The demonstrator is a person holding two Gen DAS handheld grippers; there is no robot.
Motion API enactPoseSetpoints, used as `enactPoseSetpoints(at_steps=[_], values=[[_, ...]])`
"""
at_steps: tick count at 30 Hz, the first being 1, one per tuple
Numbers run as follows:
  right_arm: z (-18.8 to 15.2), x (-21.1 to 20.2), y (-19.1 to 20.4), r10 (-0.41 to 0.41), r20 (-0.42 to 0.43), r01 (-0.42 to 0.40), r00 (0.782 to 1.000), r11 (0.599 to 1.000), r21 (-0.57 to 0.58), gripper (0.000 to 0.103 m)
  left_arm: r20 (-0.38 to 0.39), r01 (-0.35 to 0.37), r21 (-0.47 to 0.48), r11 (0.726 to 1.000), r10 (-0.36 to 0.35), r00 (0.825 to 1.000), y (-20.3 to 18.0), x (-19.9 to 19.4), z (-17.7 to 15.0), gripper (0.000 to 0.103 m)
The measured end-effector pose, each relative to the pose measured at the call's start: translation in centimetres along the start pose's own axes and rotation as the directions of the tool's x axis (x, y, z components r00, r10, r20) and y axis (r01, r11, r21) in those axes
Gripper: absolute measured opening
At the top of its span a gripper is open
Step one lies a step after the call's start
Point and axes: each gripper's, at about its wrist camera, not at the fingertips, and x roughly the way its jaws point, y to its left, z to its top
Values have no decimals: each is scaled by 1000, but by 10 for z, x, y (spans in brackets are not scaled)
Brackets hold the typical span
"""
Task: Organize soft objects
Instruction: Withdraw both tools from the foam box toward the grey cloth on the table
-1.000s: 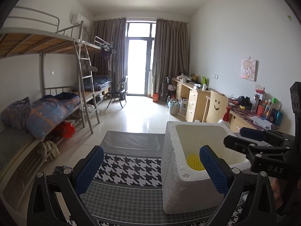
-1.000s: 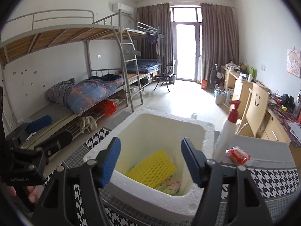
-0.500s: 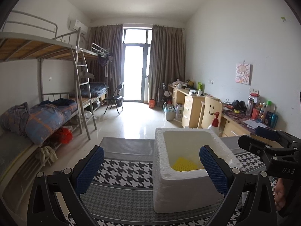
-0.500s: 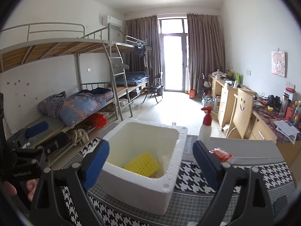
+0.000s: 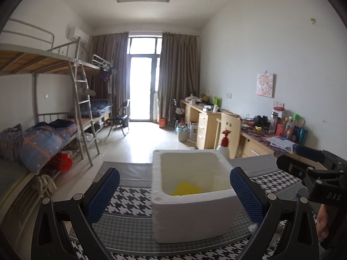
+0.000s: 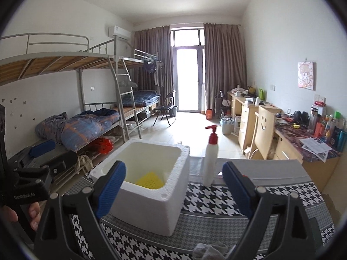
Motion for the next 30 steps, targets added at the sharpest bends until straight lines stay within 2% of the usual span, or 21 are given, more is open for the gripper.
enactPoseSetpoints(at_steps=[9,30], values=[[-10,-23,-12,-49,34,48,998,999,9,93,8,47,37,998,-47,999,-22,-6,-1,102],[-28,-52,-45,-123,49,120,991,990,74,93,-16,146,84,986,-145,989,-62,-3,-9,102]])
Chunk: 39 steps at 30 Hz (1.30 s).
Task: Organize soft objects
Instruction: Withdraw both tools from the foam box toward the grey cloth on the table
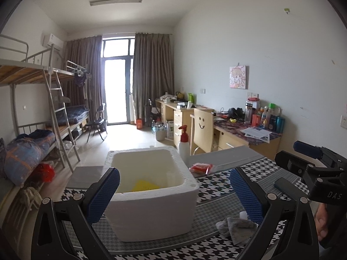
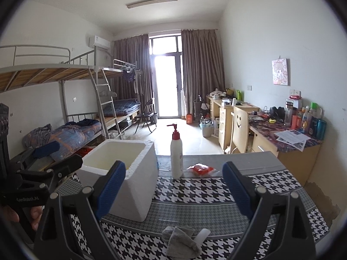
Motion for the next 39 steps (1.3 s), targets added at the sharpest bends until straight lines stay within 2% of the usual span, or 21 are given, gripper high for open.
enactPoseSetpoints(at_steps=[25,39], values=[[-24,-6,-29,-60,-38,62,997,997,37,93,-60,123,1,992,-123,991,-27,21,-19,102],[-37,-6,-41,-77,-70,81,995,995,51,93,-112,161,-7,987,-161,981,-39,33,-36,102]])
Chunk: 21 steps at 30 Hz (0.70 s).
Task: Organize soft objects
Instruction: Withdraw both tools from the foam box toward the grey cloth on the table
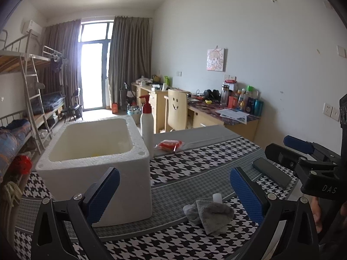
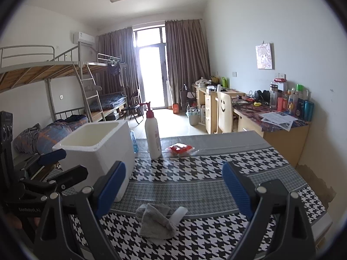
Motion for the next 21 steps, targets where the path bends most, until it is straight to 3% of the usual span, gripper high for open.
enactPoseSetpoints(at_steps=[21], values=[[-26,22,-22,-9,-101,13,995,999,36,93,-125,41,19,999,-38,991,-9,32,-23,102]])
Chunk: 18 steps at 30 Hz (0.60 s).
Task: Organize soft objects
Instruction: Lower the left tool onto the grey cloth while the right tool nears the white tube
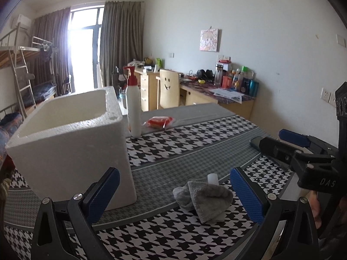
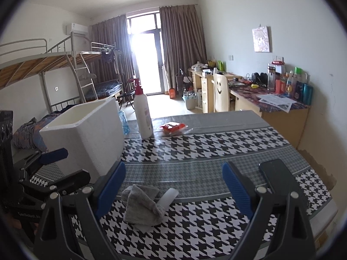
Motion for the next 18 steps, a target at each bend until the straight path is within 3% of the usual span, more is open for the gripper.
enactPoseSetpoints(at_steps=[18], values=[[-14,20,-15,3,-81,-1,997,1000,18,93,-114,22,5,1000,-22,993,-6,35,-14,102]])
